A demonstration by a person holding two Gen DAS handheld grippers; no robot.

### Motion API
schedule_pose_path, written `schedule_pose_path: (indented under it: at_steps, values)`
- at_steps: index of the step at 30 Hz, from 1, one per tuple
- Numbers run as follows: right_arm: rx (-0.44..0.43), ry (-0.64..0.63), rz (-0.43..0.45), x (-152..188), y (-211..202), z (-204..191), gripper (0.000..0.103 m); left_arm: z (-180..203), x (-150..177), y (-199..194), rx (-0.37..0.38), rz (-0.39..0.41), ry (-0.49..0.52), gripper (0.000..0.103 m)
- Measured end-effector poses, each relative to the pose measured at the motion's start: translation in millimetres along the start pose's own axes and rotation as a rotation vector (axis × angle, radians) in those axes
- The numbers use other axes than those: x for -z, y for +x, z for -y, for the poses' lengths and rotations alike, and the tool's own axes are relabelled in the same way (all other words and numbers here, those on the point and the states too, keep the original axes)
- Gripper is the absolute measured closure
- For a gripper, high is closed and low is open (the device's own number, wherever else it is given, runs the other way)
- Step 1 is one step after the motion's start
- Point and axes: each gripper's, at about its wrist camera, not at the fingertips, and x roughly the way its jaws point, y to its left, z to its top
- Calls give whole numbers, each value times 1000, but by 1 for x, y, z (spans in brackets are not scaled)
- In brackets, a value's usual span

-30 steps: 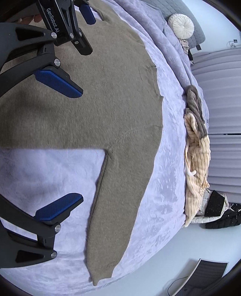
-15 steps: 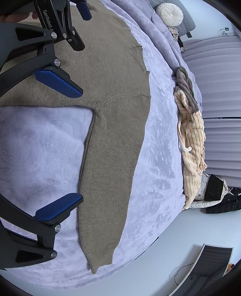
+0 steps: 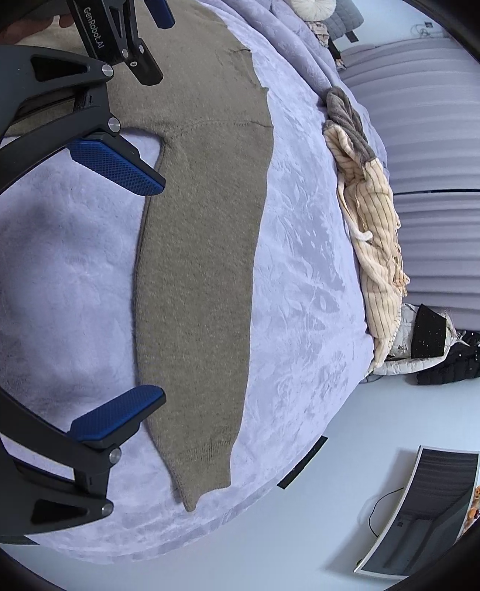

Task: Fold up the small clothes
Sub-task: 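Move the right tool along the olive sweater toward its sleeve cuff, then close the right tool on the ribbed sleeve cuff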

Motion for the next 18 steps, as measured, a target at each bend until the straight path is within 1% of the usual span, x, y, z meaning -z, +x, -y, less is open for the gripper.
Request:
schedule_pose_path:
  at_steps: [10, 12, 16, 18]
  values:
    - [68, 76, -4, -8, 13, 55, 1, 32, -15, 13, 18, -14, 29, 0]
    - [85, 107, -8, -8, 17, 71, 1, 38, -19, 16, 19, -17, 34, 0]
    - [106, 209, -40, -5, 32, 111, 1, 44, -21, 21, 30, -22, 36, 0]
    - [107, 254, -54, -5, 43, 127, 3, 46, -20, 25, 34, -31, 38, 0]
